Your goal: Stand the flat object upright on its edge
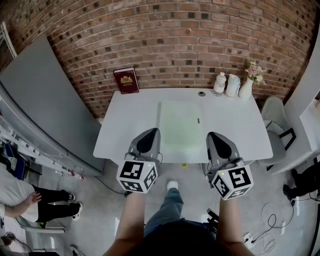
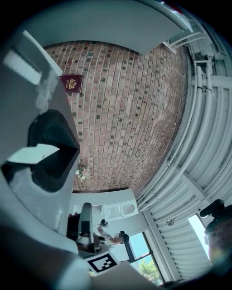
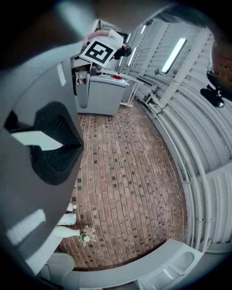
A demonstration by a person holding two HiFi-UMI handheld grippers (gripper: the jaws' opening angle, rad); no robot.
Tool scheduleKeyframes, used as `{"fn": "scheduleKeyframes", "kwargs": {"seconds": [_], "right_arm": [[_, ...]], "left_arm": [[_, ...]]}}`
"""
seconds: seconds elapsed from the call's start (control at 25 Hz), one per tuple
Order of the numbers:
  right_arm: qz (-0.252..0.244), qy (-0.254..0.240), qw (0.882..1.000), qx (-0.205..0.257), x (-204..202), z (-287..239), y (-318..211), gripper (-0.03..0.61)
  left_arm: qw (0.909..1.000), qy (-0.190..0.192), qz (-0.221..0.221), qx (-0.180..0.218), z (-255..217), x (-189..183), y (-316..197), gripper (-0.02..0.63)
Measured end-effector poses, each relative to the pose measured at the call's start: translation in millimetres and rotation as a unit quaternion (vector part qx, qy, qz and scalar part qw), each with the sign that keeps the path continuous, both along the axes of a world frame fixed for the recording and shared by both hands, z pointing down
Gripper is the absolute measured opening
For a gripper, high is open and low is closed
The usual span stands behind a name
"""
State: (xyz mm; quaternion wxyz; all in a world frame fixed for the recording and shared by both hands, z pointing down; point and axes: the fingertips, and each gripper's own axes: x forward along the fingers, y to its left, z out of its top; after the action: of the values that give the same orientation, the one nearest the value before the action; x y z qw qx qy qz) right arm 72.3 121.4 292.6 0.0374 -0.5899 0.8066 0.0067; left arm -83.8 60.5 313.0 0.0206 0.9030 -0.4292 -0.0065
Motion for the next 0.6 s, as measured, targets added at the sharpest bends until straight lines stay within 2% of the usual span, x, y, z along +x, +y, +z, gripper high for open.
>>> {"fn": "scheduleKeyframes", "kwargs": {"seconds": [0.24, 0.6], "right_arm": [[-0.016, -0.031, 0.999, 0.001, 10, 1, -56, 0.002], [-0.009, 0.003, 0.999, -0.030, 13, 17, -151, 0.003]], "left_arm": [[0.9999, 0.001, 0.008, -0.012, 9, 9, -59, -0.003], [0.9995, -0.001, 0.015, -0.030, 25, 15, -154, -0.003]]}}
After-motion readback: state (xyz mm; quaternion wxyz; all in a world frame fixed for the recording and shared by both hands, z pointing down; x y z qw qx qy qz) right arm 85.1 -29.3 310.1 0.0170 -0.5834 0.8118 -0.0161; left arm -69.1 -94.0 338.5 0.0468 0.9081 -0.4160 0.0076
